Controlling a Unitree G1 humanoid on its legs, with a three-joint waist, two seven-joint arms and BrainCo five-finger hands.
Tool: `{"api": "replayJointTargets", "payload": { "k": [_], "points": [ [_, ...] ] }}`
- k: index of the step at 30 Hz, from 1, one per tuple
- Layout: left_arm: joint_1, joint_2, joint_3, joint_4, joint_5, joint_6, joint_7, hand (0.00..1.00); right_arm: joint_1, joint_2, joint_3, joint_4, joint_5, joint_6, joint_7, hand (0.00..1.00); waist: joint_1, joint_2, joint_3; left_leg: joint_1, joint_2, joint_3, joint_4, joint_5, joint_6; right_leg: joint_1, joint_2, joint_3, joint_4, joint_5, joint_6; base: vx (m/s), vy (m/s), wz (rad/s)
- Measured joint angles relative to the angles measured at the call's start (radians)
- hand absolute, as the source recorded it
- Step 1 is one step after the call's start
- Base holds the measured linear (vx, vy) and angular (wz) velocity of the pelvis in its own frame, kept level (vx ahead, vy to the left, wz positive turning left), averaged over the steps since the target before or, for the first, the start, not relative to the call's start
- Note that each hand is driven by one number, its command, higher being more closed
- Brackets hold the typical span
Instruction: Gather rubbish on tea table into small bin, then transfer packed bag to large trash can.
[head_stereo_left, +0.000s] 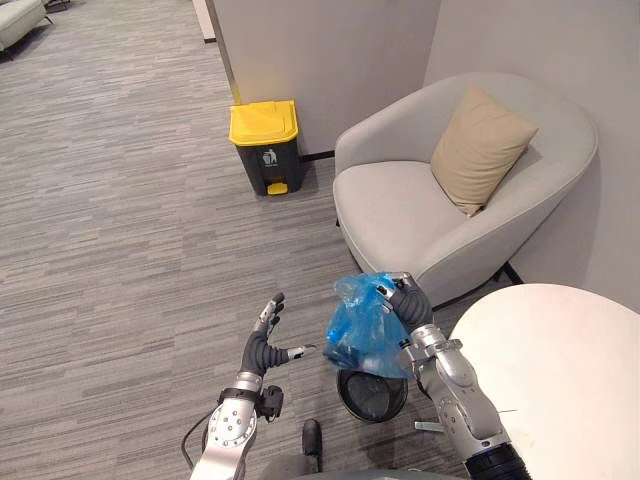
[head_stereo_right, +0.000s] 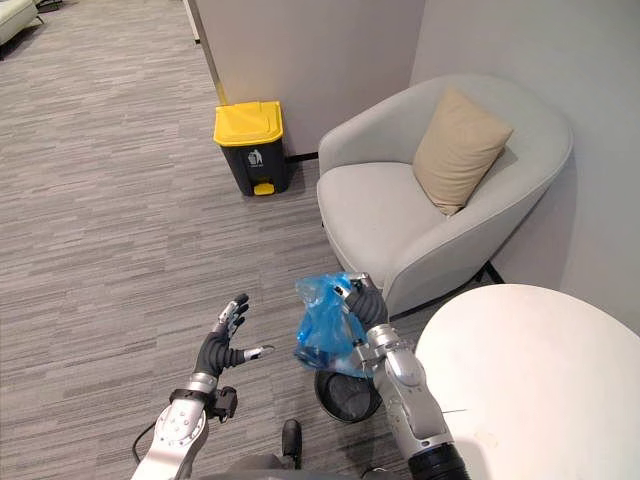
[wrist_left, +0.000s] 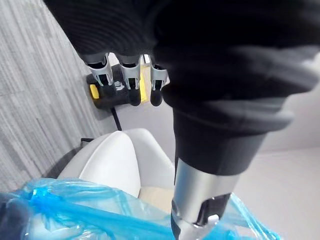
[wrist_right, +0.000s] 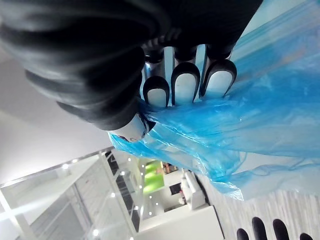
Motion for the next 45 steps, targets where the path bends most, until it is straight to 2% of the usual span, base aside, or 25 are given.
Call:
{"api": "replayJointTargets", "payload": {
  "k": [13,26,35,45],
  "points": [
    [-0.117,0.061,-0.050,-0.016,0.115,0.000,0.003,0.00,-0.106,-0.034,0.128,-0.003,0.092,0.000,0.070,1.00,-0.001,-0.012,-0.015,0.007,0.001,0.002,0.000,0.000,0.000,0.007,0.002,0.005,-0.005,0.003,-0.002,0.00,0.000,0.00],
    [-0.224,0.059,-0.086,0.092,0.185,0.006,0.025,0.00,-0.143,-0.039,0.228,-0.032,0.126,0.006,0.127,1.00,-0.003,-0.017,-0.033,0.014,0.001,0.002,-0.001,0.000,0.000,0.008,0.004,0.007,-0.011,0.003,-0.002,0.00,0.000,0.00],
    [-0.237,0.058,-0.115,0.161,0.222,0.021,0.025,0.00,-0.147,-0.039,0.279,-0.032,0.138,0.019,0.128,1.00,0.000,-0.025,-0.039,0.015,0.007,0.002,-0.001,0.002,-0.002,0.009,0.009,0.013,-0.010,0.006,-0.006,0.00,0.000,0.00],
    [-0.237,0.041,-0.114,0.169,0.220,0.011,0.028,0.00,-0.225,-0.032,0.343,-0.032,0.148,0.034,0.125,1.00,0.001,-0.028,-0.055,0.015,0.016,-0.003,-0.001,0.007,-0.010,0.008,0.019,0.011,-0.012,0.006,-0.007,0.00,0.000,0.00]
  ]
}}
